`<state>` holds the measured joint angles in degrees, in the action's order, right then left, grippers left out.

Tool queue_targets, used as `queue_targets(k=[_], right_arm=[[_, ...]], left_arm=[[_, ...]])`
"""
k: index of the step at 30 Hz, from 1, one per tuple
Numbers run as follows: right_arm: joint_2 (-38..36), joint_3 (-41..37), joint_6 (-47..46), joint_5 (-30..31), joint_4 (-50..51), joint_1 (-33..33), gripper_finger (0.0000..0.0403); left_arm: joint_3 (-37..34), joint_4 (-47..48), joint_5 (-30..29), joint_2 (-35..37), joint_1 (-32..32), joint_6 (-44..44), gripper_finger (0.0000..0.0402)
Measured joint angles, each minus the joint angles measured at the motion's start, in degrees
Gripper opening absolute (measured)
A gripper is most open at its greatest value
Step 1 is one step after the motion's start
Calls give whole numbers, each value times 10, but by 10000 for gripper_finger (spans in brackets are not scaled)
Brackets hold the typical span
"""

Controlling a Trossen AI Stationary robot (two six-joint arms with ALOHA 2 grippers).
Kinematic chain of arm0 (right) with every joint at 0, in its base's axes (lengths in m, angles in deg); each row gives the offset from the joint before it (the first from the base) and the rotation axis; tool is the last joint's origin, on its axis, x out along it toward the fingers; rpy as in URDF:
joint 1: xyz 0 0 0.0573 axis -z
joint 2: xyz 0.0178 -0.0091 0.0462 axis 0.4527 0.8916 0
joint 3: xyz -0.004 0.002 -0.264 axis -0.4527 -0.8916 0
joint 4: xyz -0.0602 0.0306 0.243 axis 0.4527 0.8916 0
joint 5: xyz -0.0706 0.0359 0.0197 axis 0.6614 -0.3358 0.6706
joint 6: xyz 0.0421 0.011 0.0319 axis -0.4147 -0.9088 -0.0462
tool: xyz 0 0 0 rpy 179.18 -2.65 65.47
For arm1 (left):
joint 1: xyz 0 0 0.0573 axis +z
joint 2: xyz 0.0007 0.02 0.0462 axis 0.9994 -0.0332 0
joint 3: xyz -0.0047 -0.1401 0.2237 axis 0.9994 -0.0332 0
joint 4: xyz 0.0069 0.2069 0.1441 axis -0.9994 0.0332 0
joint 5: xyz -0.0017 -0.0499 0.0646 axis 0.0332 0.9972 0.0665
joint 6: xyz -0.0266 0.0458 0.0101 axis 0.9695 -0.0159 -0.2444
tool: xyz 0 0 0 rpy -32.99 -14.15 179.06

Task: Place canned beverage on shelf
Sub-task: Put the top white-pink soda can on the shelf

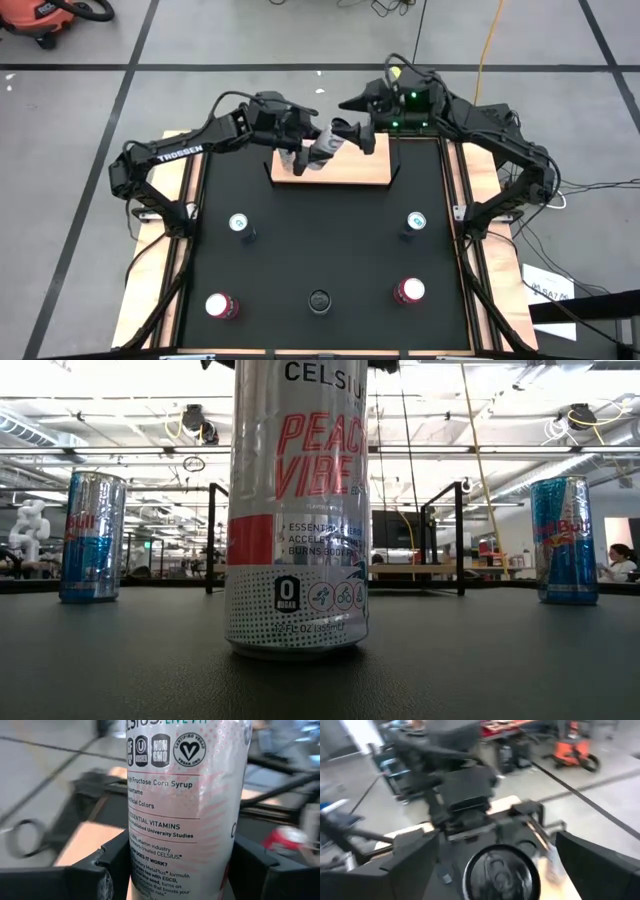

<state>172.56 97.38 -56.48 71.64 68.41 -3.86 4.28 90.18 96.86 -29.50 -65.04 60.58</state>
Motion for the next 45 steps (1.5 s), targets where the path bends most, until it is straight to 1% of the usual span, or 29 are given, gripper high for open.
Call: queue_targets(k=[2,5,13,17,25,27,29,31,33,35,38,39,41,42,44,45], right_arm=[[9,7,13,-25,8,2,394],[17,9,17,-43,10,5,395],[34,10,16,-27,29,5,387],[33,10,13,-3,27,6,356],[33,9,10,-3,32,11,258],[33,9,15,-5,30,14,239],[37,9,19,-7,22,19,236],[44,9,24,-5,16,27,236],[58,9,23,5,10,35,236],[77,9,22,20,9,44,242],[112,6,40,32,39,57,247],[125,6,46,41,32,60,247],[145,6,64,59,32,65,247],[151,6,72,58,38,66,246],[167,8,99,66,30,67,246],[177,8,116,80,22,67,246]], left_arm=[[0,-8,25,1,7,2,244],[0,-9,25,1,13,1,244],[0,-41,25,1,17,1,244],[0,-44,25,1,17,1,244],[0,-44,6,1,18,0,245],[1,-45,-9,1,18,-2,245],[1,-44,-22,2,18,-2,248],[1,-35,-32,7,22,-4,259],[1,-7,-54,17,31,-2,278],[1,23,-91,29,40,2,302],[3,84,-151,55,50,2,335],[4,99,-166,62,52,1,343],[4,139,-186,69,55,1,357],[3,156,-193,71,56,1,361],[3,179,-207,77,57,1,366],[3,188,-216,79,58,1,367]])
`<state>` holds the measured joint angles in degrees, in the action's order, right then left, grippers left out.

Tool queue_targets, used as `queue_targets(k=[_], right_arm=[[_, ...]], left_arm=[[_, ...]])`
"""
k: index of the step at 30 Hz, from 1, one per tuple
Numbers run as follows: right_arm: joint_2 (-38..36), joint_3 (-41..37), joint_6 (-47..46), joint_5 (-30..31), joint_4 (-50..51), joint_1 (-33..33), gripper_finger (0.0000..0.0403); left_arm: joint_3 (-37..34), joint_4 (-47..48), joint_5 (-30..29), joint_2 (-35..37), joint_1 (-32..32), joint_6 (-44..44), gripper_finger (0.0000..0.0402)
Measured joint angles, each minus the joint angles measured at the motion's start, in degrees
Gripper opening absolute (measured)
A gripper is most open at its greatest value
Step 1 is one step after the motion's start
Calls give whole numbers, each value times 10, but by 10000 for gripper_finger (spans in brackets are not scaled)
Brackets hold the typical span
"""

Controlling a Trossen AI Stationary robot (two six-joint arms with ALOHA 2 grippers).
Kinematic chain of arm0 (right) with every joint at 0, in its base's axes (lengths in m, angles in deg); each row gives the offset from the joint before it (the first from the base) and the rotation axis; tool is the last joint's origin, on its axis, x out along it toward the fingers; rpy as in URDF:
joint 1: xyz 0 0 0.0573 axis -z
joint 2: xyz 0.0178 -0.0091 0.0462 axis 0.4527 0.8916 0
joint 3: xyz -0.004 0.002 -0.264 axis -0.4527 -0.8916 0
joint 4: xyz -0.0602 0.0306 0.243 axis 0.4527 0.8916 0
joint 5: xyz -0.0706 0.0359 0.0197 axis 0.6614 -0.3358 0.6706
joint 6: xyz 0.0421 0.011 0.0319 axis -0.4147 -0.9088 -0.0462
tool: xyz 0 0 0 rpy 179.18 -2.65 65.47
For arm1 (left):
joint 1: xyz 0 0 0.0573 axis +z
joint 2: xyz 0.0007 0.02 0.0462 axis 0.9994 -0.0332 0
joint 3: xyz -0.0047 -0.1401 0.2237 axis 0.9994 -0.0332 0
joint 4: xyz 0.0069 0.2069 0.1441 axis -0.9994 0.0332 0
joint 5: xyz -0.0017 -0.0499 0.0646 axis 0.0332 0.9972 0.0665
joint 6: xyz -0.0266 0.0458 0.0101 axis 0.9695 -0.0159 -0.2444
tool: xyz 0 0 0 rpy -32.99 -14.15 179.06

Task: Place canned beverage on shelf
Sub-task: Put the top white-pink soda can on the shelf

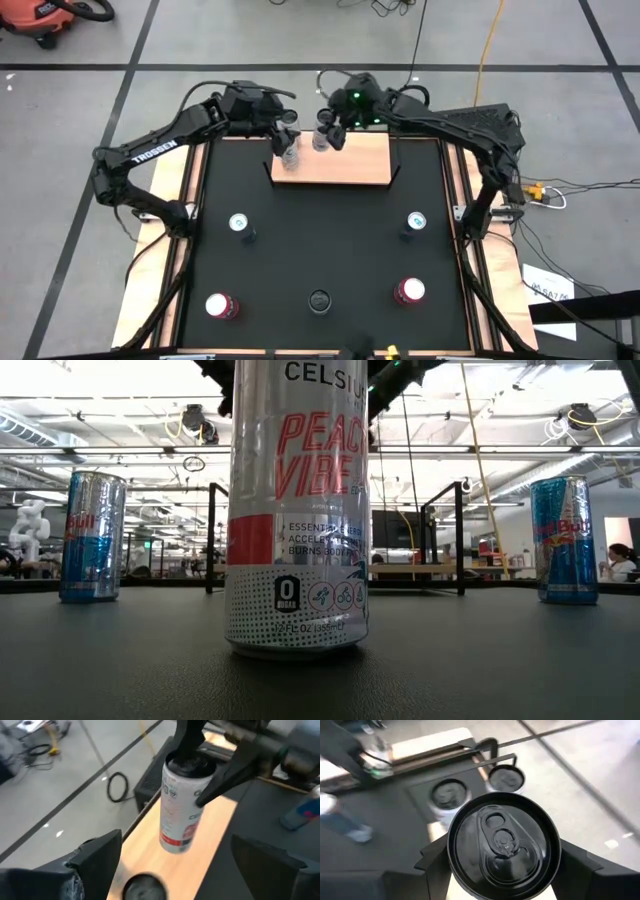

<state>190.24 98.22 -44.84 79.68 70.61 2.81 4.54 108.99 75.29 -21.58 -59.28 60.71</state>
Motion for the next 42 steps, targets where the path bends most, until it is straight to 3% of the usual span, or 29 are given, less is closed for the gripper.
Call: queue_targets(k=[8,24,31,42], right_arm=[[71,-1,82,42,-57,4,246],[129,0,109,34,-109,10,247],[130,0,103,4,-108,18,249],[128,0,76,-29,-113,41,304]], left_arm=[[-1,48,-34,-1,0,15,367],[-1,69,-61,-2,-1,15,367],[-1,69,-62,-2,-1,14,368],[-1,67,-63,-2,-1,15,368]])
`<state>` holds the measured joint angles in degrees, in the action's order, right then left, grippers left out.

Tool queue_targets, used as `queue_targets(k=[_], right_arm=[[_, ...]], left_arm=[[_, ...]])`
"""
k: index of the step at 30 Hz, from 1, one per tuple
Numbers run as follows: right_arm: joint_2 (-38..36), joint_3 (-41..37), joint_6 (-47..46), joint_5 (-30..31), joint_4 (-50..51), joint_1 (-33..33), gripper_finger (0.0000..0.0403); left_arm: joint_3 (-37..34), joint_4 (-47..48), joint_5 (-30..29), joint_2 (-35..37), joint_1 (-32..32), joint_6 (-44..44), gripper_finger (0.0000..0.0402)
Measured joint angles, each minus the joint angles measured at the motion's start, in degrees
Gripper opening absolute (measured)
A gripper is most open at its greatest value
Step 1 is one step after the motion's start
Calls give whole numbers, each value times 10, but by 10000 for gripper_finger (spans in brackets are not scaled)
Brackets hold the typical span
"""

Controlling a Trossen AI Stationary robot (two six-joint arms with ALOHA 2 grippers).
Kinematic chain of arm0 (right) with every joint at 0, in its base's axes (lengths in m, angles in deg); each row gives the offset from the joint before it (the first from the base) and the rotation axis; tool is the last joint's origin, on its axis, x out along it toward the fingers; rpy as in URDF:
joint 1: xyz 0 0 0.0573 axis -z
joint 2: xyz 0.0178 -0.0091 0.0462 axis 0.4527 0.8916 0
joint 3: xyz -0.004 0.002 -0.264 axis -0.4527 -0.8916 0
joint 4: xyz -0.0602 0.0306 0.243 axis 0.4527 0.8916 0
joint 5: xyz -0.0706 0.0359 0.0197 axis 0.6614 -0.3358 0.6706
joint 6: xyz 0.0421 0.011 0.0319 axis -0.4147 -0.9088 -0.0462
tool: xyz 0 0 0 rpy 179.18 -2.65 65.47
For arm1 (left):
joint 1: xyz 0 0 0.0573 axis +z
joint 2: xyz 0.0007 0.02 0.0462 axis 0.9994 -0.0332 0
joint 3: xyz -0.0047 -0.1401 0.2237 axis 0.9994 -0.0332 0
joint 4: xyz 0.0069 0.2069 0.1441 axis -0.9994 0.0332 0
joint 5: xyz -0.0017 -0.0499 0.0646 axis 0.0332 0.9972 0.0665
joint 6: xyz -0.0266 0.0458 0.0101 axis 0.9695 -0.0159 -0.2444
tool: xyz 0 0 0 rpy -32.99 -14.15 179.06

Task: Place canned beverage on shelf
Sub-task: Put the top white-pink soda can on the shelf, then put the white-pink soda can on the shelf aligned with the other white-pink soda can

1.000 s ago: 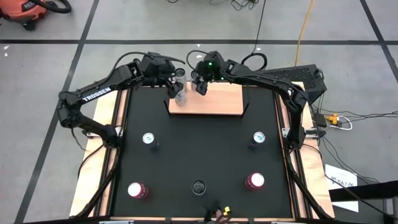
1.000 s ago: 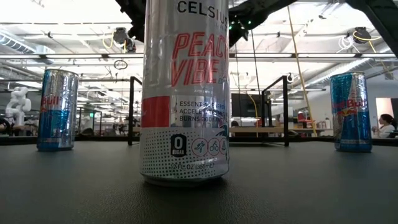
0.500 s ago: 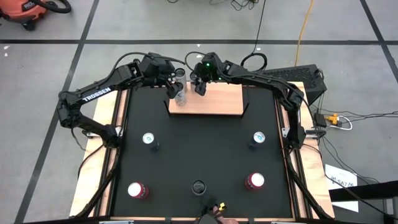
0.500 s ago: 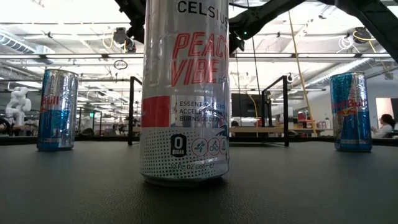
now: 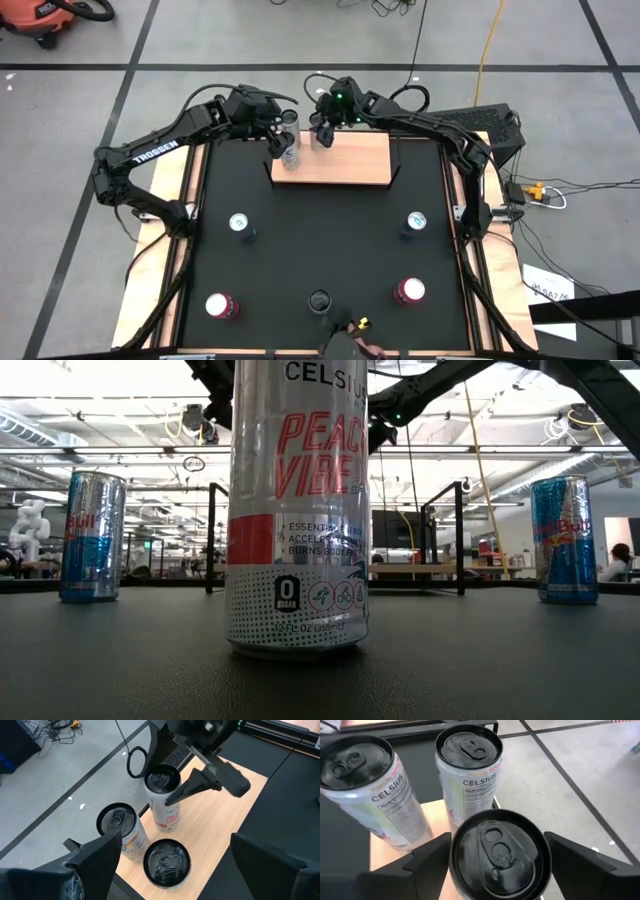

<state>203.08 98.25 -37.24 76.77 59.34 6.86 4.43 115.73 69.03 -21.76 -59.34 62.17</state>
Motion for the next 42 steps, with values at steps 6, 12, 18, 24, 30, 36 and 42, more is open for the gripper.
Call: queue_targets(k=[6,12,18,24,30,36,42], right_arm=[[0,0,-3,-11,3,4,309],[-18,0,-6,-11,5,3,308],[-63,0,-25,-10,6,3,308],[-119,0,-65,-10,9,1,308],[-171,0,-120,-7,23,-16,308],[-209,0,-180,46,81,-59,309],[-224,0,-267,69,163,-120,309]], left_arm=[[0,0,0,0,0,0,368],[0,0,-4,0,0,0,368],[0,0,-10,0,0,-3,368],[0,-13,-10,0,1,-19,368],[0,-31,-6,0,1,-36,368],[0,-37,32,0,-2,-37,368],[0,-37,76,0,-22,-48,368]])
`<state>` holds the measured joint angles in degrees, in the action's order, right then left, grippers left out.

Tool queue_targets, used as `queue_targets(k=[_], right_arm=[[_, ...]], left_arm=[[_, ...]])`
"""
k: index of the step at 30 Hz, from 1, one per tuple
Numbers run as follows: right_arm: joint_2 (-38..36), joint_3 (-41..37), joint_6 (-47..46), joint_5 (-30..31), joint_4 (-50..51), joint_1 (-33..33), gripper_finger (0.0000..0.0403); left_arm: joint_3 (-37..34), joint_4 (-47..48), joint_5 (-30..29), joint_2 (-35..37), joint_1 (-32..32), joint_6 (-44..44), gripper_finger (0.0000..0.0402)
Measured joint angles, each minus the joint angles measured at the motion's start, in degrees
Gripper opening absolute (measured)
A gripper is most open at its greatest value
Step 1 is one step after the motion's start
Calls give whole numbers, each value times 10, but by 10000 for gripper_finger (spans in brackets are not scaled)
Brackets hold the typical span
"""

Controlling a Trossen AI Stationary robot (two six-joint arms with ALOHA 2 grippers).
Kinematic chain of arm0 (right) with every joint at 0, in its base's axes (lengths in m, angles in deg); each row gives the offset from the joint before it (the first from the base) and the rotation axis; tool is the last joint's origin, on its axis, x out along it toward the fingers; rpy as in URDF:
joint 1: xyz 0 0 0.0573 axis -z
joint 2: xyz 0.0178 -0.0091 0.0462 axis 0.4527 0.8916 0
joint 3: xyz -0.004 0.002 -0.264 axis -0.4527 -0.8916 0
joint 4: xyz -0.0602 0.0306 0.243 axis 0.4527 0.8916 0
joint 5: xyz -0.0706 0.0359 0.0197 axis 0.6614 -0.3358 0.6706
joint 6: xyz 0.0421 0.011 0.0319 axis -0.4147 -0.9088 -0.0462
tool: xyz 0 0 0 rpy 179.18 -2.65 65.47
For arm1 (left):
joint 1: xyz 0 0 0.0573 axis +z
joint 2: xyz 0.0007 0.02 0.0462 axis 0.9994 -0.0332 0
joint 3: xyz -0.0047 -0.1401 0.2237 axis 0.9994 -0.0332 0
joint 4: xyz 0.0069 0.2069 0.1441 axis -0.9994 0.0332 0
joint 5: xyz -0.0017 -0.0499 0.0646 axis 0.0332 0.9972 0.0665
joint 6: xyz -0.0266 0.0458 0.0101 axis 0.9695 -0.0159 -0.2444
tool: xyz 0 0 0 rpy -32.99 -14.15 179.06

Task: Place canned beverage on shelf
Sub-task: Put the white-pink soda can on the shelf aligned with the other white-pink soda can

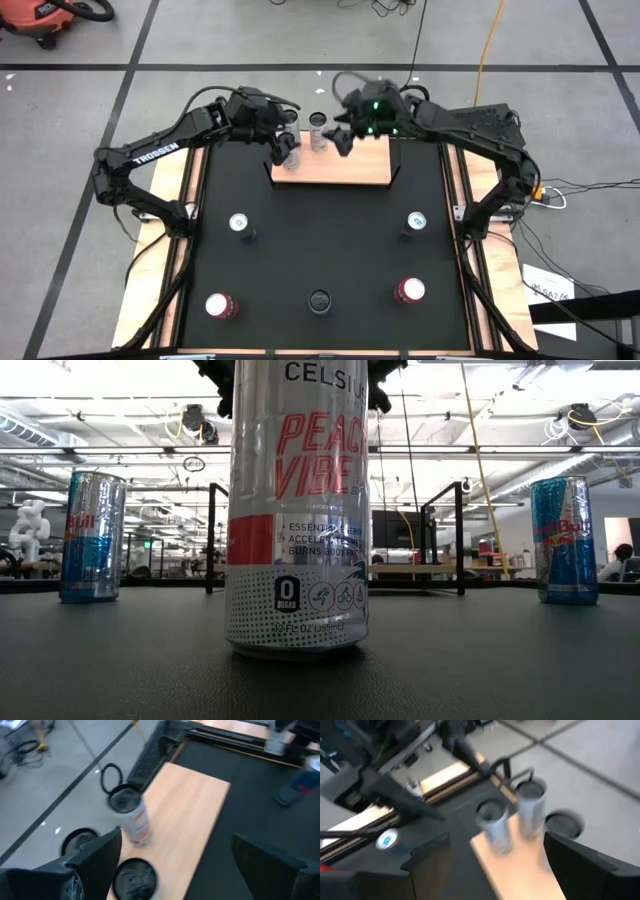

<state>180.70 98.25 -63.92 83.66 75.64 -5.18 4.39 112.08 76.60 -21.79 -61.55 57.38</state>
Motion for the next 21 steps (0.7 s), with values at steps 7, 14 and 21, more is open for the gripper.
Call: queue_targets(k=[7,14,21], right_arm=[[-1,0,-119,160,93,-127,309],[-1,0,-239,260,121,-255,309],[-1,0,-301,306,147,-328,309]], left_arm=[[0,-3,11,0,-38,-44,367],[0,-2,39,0,-68,-40,367],[0,2,59,0,-135,2,367]])
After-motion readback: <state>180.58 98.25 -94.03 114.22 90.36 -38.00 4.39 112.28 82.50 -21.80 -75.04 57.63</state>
